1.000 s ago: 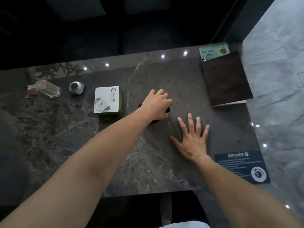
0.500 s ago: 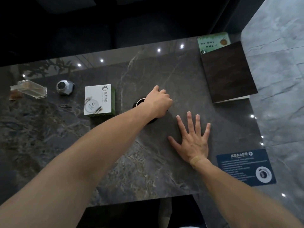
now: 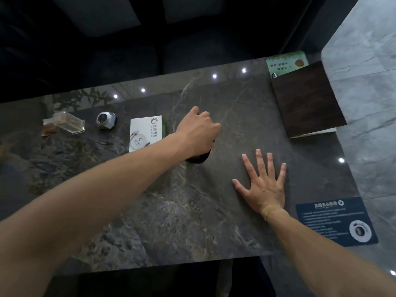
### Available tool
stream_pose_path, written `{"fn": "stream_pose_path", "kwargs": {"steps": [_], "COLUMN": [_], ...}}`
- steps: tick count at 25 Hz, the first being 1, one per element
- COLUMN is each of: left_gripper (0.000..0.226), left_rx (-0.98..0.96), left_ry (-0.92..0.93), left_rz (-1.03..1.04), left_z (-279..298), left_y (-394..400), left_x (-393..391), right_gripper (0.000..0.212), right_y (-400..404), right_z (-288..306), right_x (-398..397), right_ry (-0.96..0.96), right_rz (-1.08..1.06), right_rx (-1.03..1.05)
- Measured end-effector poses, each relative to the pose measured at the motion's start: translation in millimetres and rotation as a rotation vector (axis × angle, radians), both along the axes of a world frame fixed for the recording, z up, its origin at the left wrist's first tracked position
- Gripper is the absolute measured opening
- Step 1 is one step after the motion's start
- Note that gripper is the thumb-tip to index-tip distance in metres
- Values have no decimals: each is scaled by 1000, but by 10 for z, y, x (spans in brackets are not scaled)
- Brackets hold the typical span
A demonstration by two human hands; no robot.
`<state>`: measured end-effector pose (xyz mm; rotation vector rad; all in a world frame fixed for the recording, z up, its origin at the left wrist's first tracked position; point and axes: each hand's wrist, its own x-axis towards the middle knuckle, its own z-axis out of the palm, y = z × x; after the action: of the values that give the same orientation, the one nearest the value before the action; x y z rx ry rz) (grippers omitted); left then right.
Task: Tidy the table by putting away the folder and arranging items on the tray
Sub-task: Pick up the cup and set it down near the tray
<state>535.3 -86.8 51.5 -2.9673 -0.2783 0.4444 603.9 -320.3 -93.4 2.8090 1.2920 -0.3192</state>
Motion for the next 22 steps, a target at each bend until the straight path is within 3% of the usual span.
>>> {"fn": "stream_pose_path", "kwargs": {"steps": [9, 16, 19, 22], "left_gripper": [29, 18, 19, 24], "left_rx": [-83, -17, -71, -253], "left_ry": [73, 177, 127, -33], "left_rz": [338, 354, 405, 519], "left_z": [287, 373, 334, 268], "left_y": [202, 261, 305, 364], "left_x": [-370, -422, -467, -557], "right_gripper": [81, 81, 81, 81], "right_y": [9, 15, 15, 9], "right_z": [51, 69, 67, 63], "right_x": [-4, -5, -13, -3], "right_ry": [13, 25, 23, 17], "right_rz": [-10, -12, -12, -12], "right_rx": [-49, -48, -45, -34]}}
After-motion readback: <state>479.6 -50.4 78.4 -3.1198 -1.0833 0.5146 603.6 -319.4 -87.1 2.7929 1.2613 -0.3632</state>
